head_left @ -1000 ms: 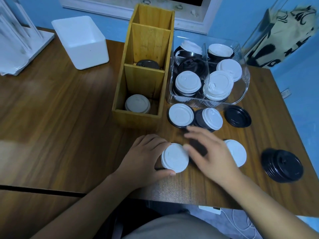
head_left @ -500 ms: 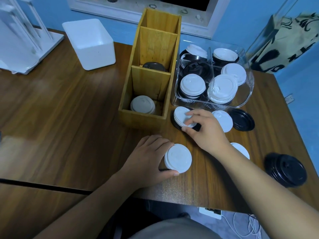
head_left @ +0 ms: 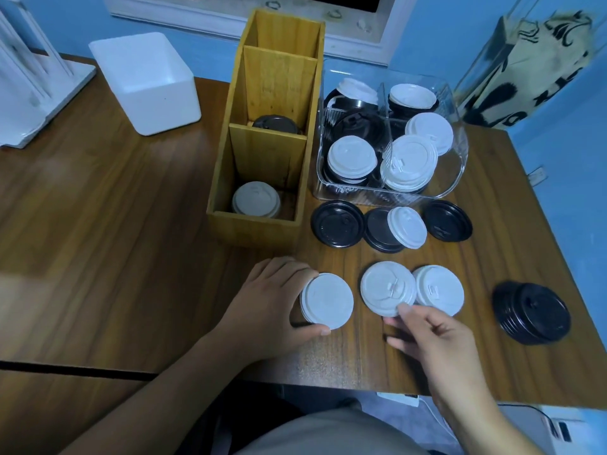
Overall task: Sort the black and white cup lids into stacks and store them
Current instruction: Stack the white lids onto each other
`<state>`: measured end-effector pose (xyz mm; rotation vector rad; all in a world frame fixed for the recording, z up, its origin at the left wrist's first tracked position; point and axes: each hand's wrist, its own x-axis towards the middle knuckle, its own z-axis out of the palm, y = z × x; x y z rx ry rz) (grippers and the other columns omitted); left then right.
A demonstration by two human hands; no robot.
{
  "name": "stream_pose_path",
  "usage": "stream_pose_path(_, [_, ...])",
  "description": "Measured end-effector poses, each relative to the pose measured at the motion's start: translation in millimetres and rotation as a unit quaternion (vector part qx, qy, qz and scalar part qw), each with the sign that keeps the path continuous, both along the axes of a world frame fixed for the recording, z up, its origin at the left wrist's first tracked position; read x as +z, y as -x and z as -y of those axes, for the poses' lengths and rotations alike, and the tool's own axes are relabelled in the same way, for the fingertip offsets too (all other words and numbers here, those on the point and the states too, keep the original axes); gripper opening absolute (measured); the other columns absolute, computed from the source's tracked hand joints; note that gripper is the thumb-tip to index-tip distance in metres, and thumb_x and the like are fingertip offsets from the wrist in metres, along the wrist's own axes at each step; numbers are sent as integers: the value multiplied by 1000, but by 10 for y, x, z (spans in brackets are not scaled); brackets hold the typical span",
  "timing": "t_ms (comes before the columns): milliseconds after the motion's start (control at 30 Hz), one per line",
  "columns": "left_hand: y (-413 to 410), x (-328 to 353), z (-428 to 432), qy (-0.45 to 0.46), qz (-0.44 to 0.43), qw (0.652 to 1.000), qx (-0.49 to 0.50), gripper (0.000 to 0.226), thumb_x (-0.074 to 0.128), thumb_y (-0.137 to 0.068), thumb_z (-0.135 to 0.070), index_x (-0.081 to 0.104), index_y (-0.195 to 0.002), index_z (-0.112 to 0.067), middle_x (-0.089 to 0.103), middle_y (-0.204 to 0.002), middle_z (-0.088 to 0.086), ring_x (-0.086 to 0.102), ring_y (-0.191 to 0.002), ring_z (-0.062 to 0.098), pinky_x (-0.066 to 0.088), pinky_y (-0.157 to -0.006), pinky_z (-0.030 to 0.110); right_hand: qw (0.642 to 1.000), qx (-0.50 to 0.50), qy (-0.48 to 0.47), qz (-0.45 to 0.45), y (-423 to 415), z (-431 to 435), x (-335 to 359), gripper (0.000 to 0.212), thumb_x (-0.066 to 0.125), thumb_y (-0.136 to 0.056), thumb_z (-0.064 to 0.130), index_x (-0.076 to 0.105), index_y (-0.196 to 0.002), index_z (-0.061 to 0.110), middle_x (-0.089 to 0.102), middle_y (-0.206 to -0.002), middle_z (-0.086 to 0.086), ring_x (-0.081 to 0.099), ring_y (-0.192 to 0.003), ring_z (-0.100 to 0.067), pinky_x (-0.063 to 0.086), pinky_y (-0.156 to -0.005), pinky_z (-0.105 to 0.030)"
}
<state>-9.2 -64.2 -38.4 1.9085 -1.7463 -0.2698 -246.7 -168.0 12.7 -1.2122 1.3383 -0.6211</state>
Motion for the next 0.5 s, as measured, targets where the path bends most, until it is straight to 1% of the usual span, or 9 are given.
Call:
stream_pose_path(100, [8, 1, -1, 6, 4, 1000, 2, 79, 72, -72, -74, 57, -131, -24, 57, -130, -12, 48, -128, 12, 37, -110, 35, 991, 97, 24, -89, 46, 56, 49, 31, 70, -89, 33, 77, -72, 9, 72, -70, -14, 70, -67, -35, 62, -67, -46])
stream_pose_path(167, [11, 1, -2, 7, 6, 1000, 5, 79, 71, -73, -75, 56, -132, -25, 57, -130, -12, 48, -128, 12, 35, -111, 33, 970, 185, 28, -155, 69, 92, 116, 42, 69, -84, 48, 72, -65, 10, 68, -60, -10, 63, -52, -25, 58, -62, -41])
stream_pose_path(233, [14, 3, -3, 5, 11, 1000, 5, 79, 70, -73, -76, 56, -132, -25, 57, -130, -12, 48, -129, 12, 34, -111, 33, 933, 236, 152, -225, 117, 155, 115, 38, 73, -85, 46, 67, -62, 16, 64, -57, 0, 57, -49, -10, 52, -59, -33])
stream_pose_path(267, [14, 6, -1, 3, 12, 1000, 4, 79, 69, -74, -76, 56, -132, -25, 57, -131, -12, 48, -129, 12, 34, -111, 32, 903, 247, 255, -241, 132, 199, 121, 28, 76, -86, 40, 66, -67, 22, 65, -65, 7, 57, -56, -6, 51, -60, -30])
stream_pose_path(300, [13, 10, 0, 0, 12, 1000, 4, 79, 69, -74, -76, 56, -133, -25, 57, -131, -12, 48, -129, 12, 33, -111, 32, 862, 273, 354, -237, 147, 250, 133, 15, 77, -86, 33, 67, -78, 26, 67, -79, 13, 61, -69, -5, 52, -66, -28])
stream_pose_path(333, [13, 14, 2, -3, 12, 1000, 4, 79, 69, -74, -76, 56, -133, -26, 57, -131, -12, 47, -129, 11, 32, -111, 31, 818, 319, 419, -231, 156, 315, 141, 11, 77, -86, 27, 69, -95, 26, 67, -99, 17, 63, -88, -5, 53, -77, -28])
stream_pose_path(367, [11, 18, 3, -6, 11, 1000, 4, 79, 69, -74, -77, 56, -133, -26, 57, -131, -13, 47, -129, 11, 32, -111, 30, 776, 380, 450, -227, 159, 411, 141, 27, 75, -87, 20, 68, -113, 24, 62, -122, 16, 60, -112, -8, 52, -93, -32])
stream_pose_path(433, [8, 21, 4, -10, 11, 1000, 4, 80, 68, -74, -77, 56, -133, -26, 57, -131, -12, 47, -129, 12, 33, -111, 31, 704, 504, 439, -240, 125, 611, 139, 57, 71, -86, 11, 57, -138, 27, 39, -157, 13, 33, -148, -16, 31, -119, -41])
stream_pose_path(500, [8, 21, 3, -11, 11, 1000, 3, 80, 68, -74, -78, 56, -133, -25, 57, -131, -11, 47, -129, 12, 34, -110, 32, 662, 565, 410, -275, 40, 740, 131, 72, 68, -85, 10, 45, -148, 37, 24, -164, 17, 16, -154, -10, 16, -124, -42])
